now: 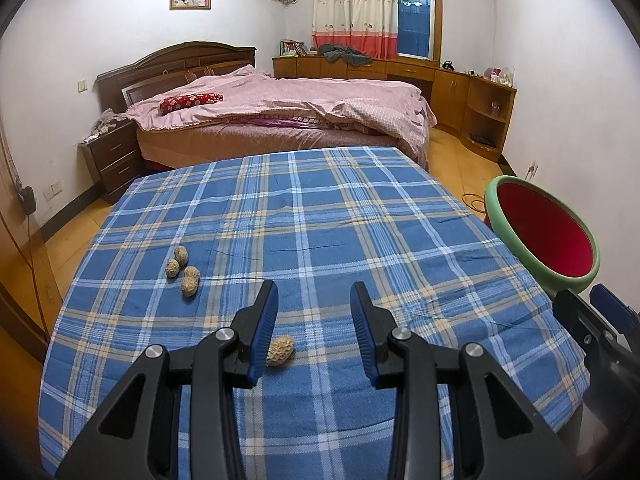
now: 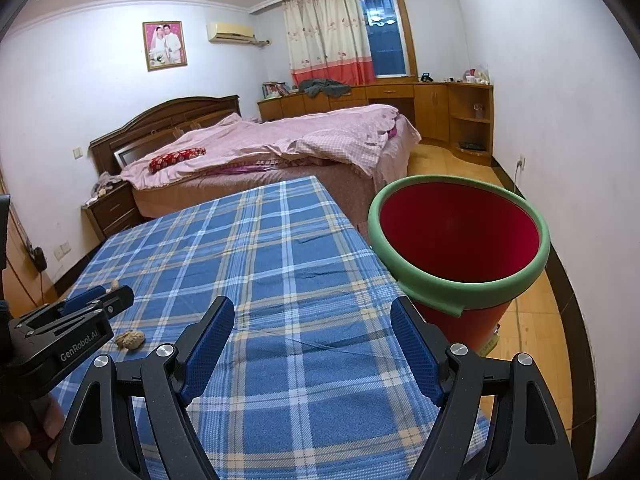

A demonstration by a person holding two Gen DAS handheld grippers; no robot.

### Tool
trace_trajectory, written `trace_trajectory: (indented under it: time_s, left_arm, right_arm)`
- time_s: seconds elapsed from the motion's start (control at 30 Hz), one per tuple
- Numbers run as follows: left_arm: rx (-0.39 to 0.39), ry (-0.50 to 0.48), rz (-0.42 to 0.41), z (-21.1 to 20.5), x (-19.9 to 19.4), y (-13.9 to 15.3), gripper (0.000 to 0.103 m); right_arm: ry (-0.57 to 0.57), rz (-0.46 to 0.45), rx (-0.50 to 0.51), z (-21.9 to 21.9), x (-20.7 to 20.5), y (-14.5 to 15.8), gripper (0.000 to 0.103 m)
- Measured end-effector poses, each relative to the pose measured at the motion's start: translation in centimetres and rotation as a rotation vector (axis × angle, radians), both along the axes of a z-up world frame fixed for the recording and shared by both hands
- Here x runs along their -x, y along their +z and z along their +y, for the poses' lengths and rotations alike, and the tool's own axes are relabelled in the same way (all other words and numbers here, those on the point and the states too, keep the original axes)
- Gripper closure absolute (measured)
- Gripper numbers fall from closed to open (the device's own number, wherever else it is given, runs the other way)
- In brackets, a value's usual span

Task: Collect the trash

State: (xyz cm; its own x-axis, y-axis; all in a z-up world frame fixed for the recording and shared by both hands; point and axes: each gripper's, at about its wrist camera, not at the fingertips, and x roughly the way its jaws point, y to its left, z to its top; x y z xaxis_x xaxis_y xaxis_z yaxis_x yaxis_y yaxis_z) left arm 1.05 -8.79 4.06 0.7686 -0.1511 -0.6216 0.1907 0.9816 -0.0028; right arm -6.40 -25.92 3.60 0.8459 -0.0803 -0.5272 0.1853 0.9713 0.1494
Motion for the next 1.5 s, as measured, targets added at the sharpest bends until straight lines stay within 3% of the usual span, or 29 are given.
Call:
trace_trajectory:
  time_s: [1.5]
  left_arm:
    - [0.008, 0.001, -0.023, 0.2, 0.0, 1.2, 0.066]
  right_arm:
    - [0.000, -0.016, 0.007, 0.4, 0.2, 1.1, 0.022]
